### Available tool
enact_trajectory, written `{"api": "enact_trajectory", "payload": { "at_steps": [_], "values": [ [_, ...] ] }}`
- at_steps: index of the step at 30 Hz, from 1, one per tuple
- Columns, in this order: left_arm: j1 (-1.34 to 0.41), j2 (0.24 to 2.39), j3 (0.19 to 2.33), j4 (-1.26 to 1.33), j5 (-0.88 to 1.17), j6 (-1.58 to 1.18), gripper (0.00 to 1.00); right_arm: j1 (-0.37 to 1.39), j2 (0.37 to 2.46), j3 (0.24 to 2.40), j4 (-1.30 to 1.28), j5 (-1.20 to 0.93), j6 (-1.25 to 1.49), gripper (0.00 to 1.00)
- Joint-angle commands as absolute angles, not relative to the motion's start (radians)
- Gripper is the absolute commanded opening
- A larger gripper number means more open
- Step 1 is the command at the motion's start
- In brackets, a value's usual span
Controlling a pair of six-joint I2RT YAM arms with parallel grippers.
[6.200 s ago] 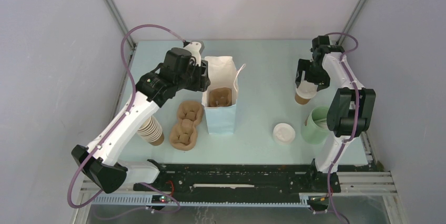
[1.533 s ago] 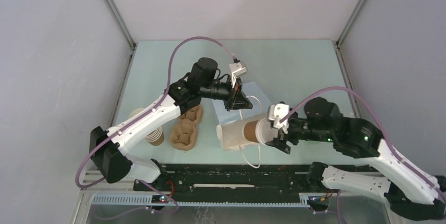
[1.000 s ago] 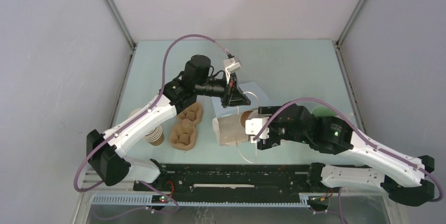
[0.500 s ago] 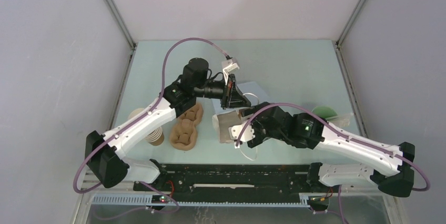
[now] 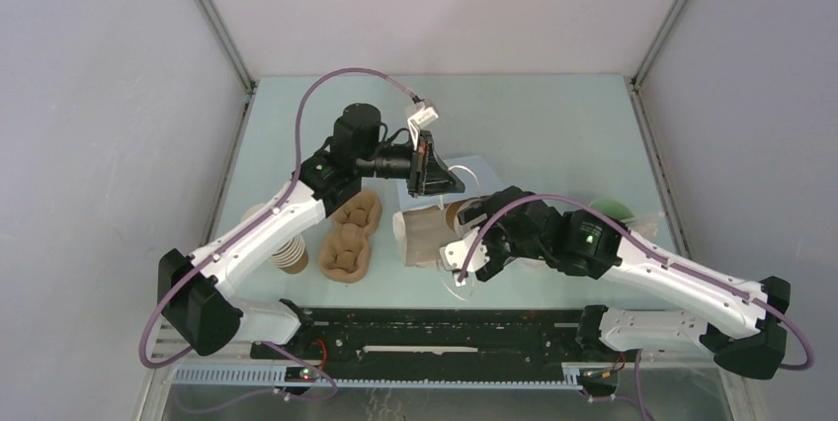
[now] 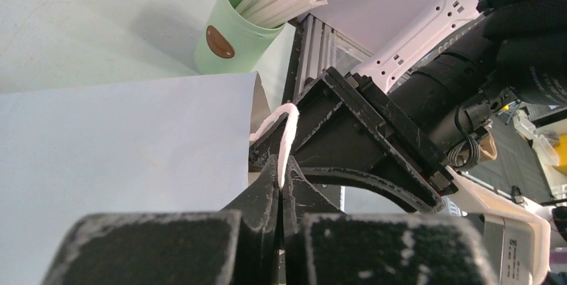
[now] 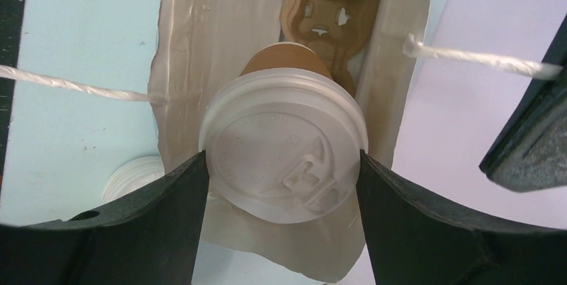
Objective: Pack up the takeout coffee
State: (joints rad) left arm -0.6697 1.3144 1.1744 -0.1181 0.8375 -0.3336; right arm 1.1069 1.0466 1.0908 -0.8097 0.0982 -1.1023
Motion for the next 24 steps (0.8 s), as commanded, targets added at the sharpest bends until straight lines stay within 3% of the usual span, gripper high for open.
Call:
{"api": "enact_trajectory", "payload": {
  "at_steps": [1, 16, 24],
  "values": [
    [-0.654, 1.316, 1.236, -0.100, 0.897, -0.383, 0.00, 1.071, 1.024, 1.064, -0.763, 0.028, -1.213, 0.47],
    [-0.654, 1.369, 1.201, 0.053, 0.985, -0.542, 0.00, 1.088, 1.212, 1.064, -0.691, 0.256, -1.299, 0.43],
    [-0.658, 1.422, 1.098, 0.349, 1.037, -0.813, 0.00, 1.126, 1.234, 1.063, -0.750, 0.338, -1.170, 0.43]
  ]
}}
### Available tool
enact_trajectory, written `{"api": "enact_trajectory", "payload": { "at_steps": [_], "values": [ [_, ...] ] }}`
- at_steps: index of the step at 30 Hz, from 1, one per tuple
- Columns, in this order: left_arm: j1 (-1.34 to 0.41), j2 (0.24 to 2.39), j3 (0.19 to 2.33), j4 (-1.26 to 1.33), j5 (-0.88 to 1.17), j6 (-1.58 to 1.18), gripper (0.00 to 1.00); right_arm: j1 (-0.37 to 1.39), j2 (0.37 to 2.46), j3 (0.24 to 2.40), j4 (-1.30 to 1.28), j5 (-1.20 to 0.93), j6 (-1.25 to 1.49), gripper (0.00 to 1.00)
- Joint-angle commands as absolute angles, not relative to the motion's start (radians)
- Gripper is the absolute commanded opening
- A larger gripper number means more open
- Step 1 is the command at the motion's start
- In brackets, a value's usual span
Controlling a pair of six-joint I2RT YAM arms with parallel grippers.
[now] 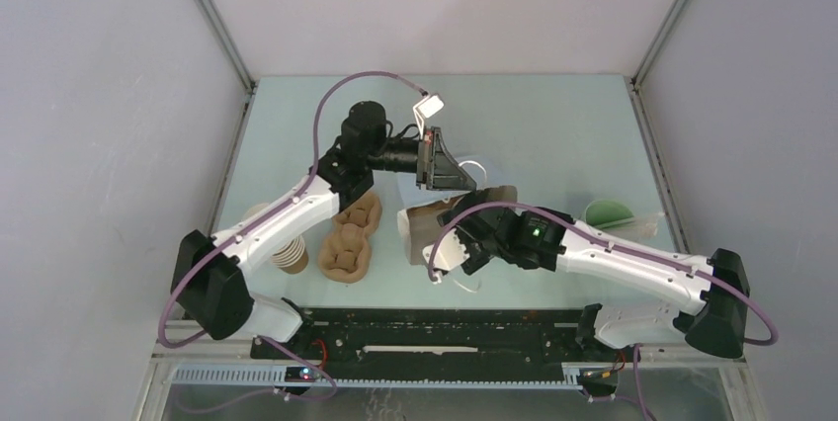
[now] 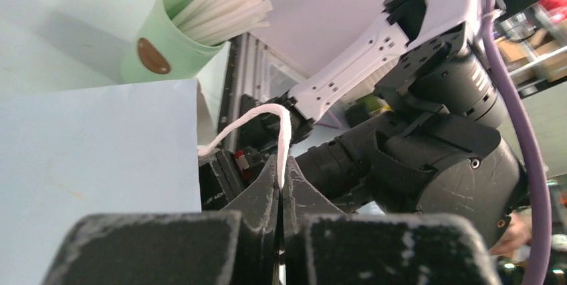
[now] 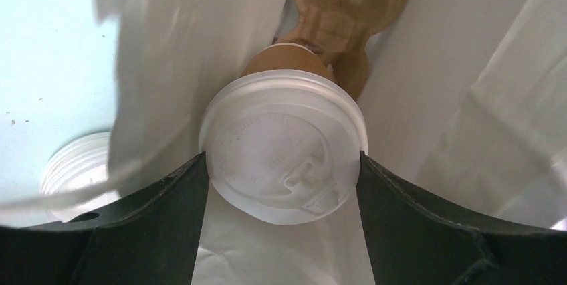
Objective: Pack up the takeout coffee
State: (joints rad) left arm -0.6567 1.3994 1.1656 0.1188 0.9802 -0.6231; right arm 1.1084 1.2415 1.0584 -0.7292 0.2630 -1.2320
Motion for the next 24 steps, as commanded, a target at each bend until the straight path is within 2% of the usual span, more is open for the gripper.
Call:
{"api": "enact_trajectory", "payload": {
  "at_steps": [1, 9, 17, 20, 24],
  "values": [
    [-0.658, 1.425, 1.082, 0.401, 1.043, -0.855, 0.00, 1.120, 1.231, 1.062, -0.756, 0.325, -1.161, 0.43],
    [-0.660, 1.428, 1.037, 0.470, 1.032, -0.904, 0.00, 1.076, 1.226, 1.062, -0.762, 0.234, -1.188, 0.42],
    [-0.663, 1.406, 1.037, 0.433, 1.039, -0.867, 0.00, 1.039, 1.273, 1.063, -0.725, 0.261, -1.277, 0.40],
    [-0.664, 1.404, 1.037, 0.424, 1.045, -0.861, 0.00, 1.023, 1.278, 1.039, -0.660, 0.297, -1.287, 0.38],
    [-0.663, 1.403, 1.039, 0.422, 1.055, -0.857, 0.00, 1.019, 1.254, 0.950, -0.484, 0.293, -1.354, 0.41]
  ]
}}
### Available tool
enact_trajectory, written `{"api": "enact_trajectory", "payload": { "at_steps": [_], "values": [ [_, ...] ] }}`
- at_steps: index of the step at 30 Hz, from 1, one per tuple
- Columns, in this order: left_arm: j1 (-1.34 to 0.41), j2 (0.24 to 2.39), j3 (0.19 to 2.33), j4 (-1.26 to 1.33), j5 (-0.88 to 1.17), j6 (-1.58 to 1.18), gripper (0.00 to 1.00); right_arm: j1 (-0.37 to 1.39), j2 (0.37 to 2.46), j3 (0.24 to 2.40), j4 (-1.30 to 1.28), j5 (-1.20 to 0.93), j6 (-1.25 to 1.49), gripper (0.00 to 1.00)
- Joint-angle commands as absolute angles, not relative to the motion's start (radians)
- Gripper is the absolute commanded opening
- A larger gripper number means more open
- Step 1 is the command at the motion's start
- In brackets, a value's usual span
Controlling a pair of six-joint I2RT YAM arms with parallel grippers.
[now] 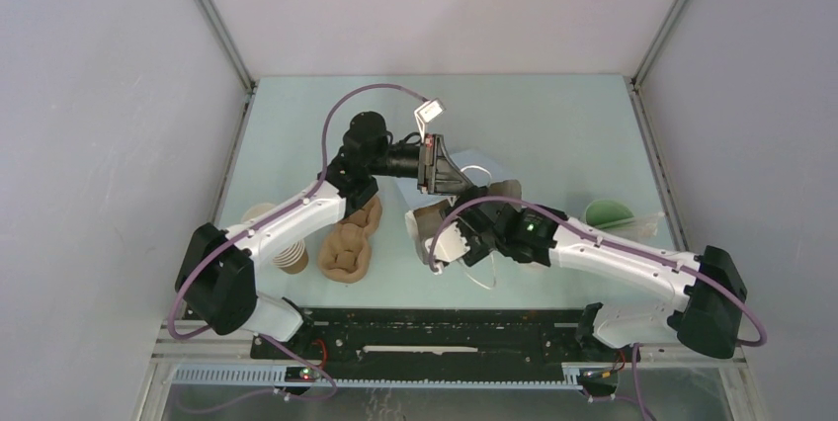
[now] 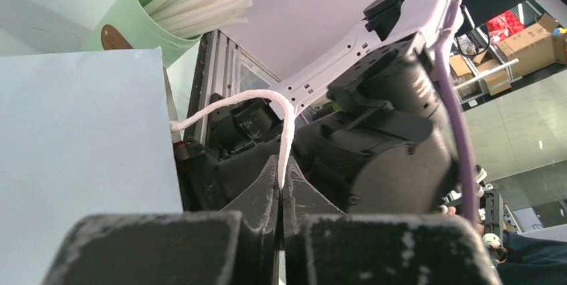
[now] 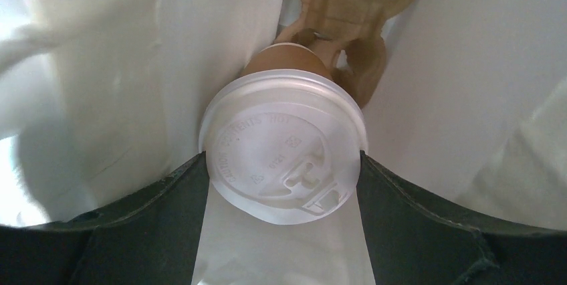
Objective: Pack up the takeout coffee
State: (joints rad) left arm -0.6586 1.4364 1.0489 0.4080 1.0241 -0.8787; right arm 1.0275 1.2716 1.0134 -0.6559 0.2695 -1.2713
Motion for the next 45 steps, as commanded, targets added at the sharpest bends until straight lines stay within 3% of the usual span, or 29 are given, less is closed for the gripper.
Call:
{"api": "enact_trajectory", "payload": {
  "at_steps": [1, 18, 27, 45],
  "values": [
    [-0.664, 1.403, 1.039, 0.423, 1.057, -0.856, 0.00, 1.016, 1.257, 0.940, -0.461, 0.293, -1.368, 0.41],
    [-0.693, 1.417, 1.037, 0.433, 1.087, -0.855, 0.00, 0.965, 1.325, 0.937, -0.360, 0.281, -1.451, 0.39],
    [-0.695, 1.417, 1.045, 0.435, 1.108, -0.853, 0.00, 0.961, 1.258, 0.937, -0.375, 0.151, -1.455, 0.41],
    [-0.731, 1.421, 1.062, 0.385, 1.200, -0.795, 0.00, 0.988, 1.094, 0.898, -0.511, 0.158, -1.263, 0.39]
  ]
}}
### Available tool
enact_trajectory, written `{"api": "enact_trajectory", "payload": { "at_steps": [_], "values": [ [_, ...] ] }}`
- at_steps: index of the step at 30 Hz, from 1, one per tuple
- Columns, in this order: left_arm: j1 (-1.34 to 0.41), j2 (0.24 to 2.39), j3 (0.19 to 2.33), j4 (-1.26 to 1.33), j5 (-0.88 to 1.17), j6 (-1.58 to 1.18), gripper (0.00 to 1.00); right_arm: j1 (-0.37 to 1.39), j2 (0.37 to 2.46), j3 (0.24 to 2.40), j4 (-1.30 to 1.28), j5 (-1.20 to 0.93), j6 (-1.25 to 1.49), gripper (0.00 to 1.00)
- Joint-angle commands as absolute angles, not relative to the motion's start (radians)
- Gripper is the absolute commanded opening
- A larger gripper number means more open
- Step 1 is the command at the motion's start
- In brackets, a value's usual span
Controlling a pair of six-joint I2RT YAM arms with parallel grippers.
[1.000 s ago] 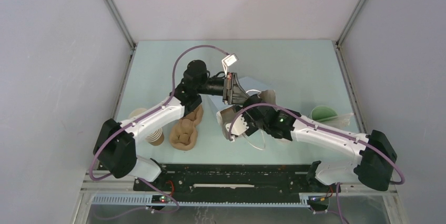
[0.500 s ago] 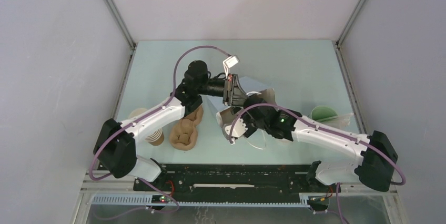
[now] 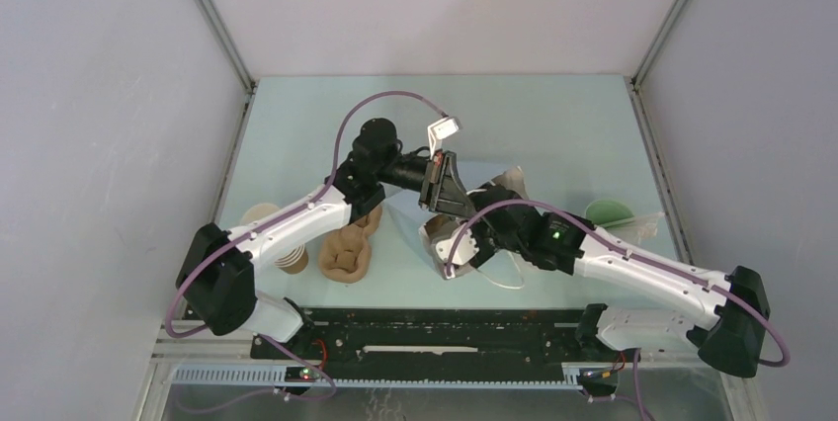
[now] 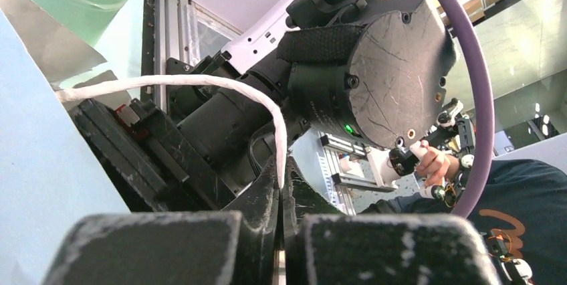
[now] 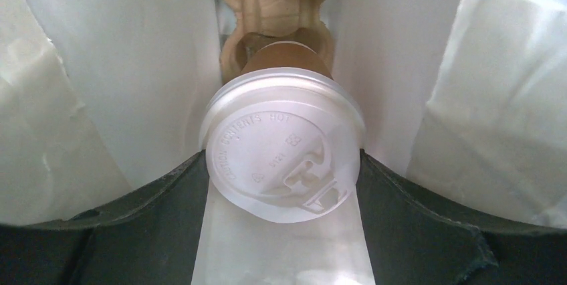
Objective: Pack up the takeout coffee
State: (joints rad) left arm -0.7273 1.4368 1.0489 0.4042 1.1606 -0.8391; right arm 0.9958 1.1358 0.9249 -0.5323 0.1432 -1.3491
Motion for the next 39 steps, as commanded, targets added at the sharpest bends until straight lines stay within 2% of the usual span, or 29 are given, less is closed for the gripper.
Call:
{"api": "enact_trajectory", "payload": {
  "at_steps": [1, 9, 13, 20, 28, 35, 39],
  "values": [
    [-0.732, 1.421, 1.063, 0.385, 1.206, -0.793, 0.00, 0.988, 1.095, 0.889, -0.503, 0.176, -1.275, 0.39],
    [-0.746, 1.416, 1.058, 0.381, 1.238, -0.776, 0.00, 0.994, 1.166, 0.888, -0.458, 0.242, -1.429, 0.39],
    [-0.750, 1.414, 1.061, 0.370, 1.239, -0.765, 0.00, 0.990, 1.193, 0.903, -0.436, 0.182, -1.425, 0.40],
    [-0.721, 1.362, 1.150, -0.066, 1.030, -0.558, 0.04, 1.001, 1.203, 0.907, -0.401, 0.118, -1.307, 0.39],
    [-0.692, 1.310, 1.212, -0.233, 0.869, -0.528, 0.23, 0.985, 1.234, 0.907, -0.309, 0.093, -1.307, 0.39],
    [-0.659, 1.253, 1.296, -0.430, 0.691, -0.452, 0.48, 0.950, 1.230, 0.906, -0.312, 0.053, -1.306, 0.38],
    [-0.651, 1.203, 1.329, -0.510, 0.613, -0.428, 0.57, 0.942, 1.237, 0.921, -0.323, 0.047, -1.302, 0.38]
  ]
}}
